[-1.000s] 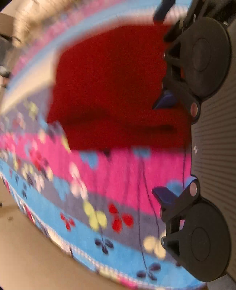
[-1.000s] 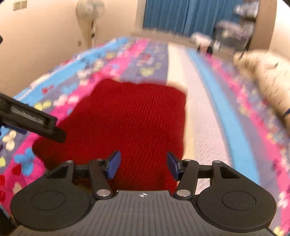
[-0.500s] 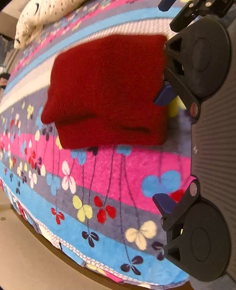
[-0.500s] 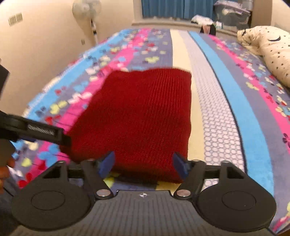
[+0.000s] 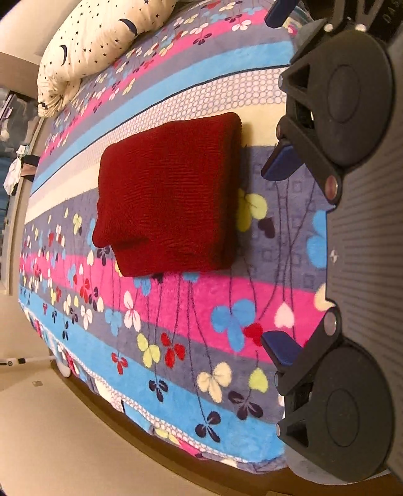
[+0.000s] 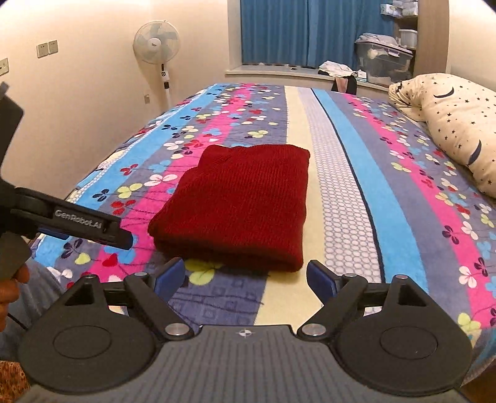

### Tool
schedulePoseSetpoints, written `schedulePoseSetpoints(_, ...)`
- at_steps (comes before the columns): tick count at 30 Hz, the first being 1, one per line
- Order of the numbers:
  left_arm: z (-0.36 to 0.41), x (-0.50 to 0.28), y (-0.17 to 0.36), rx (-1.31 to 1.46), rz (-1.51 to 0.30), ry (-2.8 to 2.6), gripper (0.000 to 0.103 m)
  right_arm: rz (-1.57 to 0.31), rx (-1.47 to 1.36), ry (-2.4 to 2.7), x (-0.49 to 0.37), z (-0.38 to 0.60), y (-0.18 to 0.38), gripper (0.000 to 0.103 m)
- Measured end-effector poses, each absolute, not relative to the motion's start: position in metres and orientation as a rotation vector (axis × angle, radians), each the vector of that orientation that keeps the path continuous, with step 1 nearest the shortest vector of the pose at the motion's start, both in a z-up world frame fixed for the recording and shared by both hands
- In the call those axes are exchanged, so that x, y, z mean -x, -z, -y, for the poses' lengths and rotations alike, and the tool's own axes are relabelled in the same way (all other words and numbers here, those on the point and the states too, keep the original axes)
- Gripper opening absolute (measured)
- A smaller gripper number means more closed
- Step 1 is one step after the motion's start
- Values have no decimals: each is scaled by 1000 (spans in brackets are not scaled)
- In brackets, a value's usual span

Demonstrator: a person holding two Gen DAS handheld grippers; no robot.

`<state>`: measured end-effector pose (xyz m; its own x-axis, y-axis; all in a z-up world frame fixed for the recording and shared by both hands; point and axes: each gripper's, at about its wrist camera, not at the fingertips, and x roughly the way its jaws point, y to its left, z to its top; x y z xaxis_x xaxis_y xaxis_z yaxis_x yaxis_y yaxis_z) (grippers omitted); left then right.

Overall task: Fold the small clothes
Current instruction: 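Release and hold both tools above the folded sweater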

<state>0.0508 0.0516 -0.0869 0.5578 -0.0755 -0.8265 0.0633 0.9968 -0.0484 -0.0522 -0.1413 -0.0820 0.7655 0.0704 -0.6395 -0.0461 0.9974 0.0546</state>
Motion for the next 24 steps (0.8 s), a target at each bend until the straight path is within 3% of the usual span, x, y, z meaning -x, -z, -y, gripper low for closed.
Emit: schedulePoseSetpoints(24,-48,-71,115,39,-1078,48,103,-761,-97,-64,34,158,101,87)
